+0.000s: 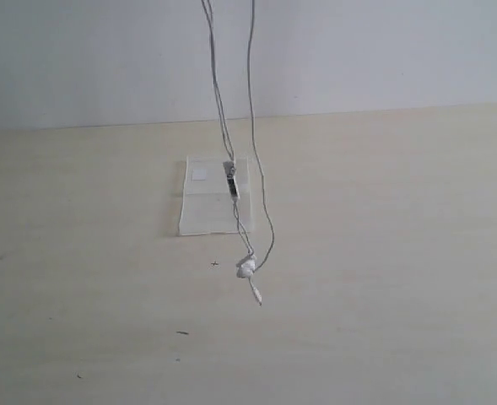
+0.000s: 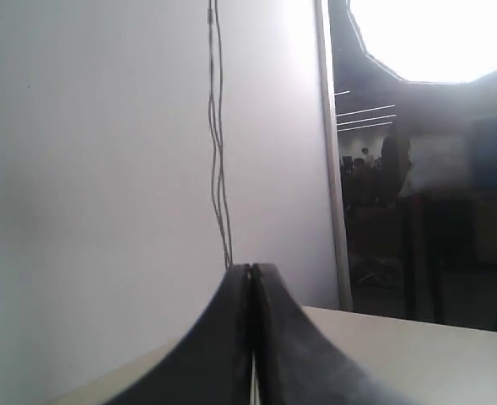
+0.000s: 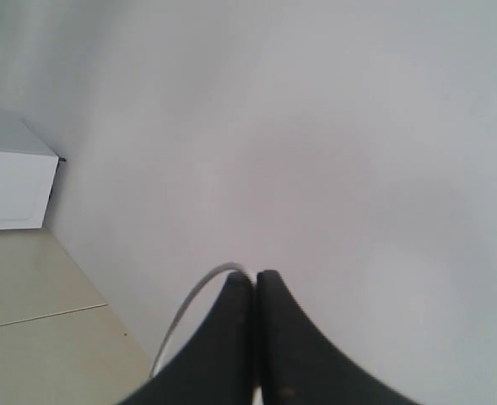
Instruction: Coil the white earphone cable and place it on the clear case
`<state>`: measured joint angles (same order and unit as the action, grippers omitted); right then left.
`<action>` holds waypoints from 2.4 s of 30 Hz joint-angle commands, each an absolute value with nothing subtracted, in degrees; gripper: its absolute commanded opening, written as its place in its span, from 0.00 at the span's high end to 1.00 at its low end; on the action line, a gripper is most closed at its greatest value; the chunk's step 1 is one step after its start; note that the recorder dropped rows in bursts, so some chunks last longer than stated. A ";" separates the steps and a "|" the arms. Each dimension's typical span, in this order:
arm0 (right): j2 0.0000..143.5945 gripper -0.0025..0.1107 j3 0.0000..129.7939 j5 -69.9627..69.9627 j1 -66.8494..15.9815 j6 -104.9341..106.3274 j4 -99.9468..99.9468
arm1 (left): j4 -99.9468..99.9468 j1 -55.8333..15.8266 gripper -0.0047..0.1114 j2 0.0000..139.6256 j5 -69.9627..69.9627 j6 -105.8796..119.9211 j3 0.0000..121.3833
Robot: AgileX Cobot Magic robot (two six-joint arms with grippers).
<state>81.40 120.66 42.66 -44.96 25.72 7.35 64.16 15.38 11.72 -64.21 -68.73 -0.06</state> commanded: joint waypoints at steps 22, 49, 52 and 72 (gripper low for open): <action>84.35 0.98 121.03 36.62 -45.03 20.80 7.17 | 81.25 15.44 0.96 39.44 -59.27 -85.44 14.46; 85.57 0.98 121.03 34.00 -45.03 16.44 7.38 | 59.12 -9.06 0.36 75.64 -52.90 -52.14 27.48; 85.92 0.98 121.03 32.31 -45.03 16.31 7.38 | 59.03 -12.29 0.36 76.69 -53.71 -47.21 27.48; 86.83 0.98 121.03 30.25 -45.03 11.97 4.34 | 54.13 -14.24 0.36 77.49 -54.59 -43.84 31.54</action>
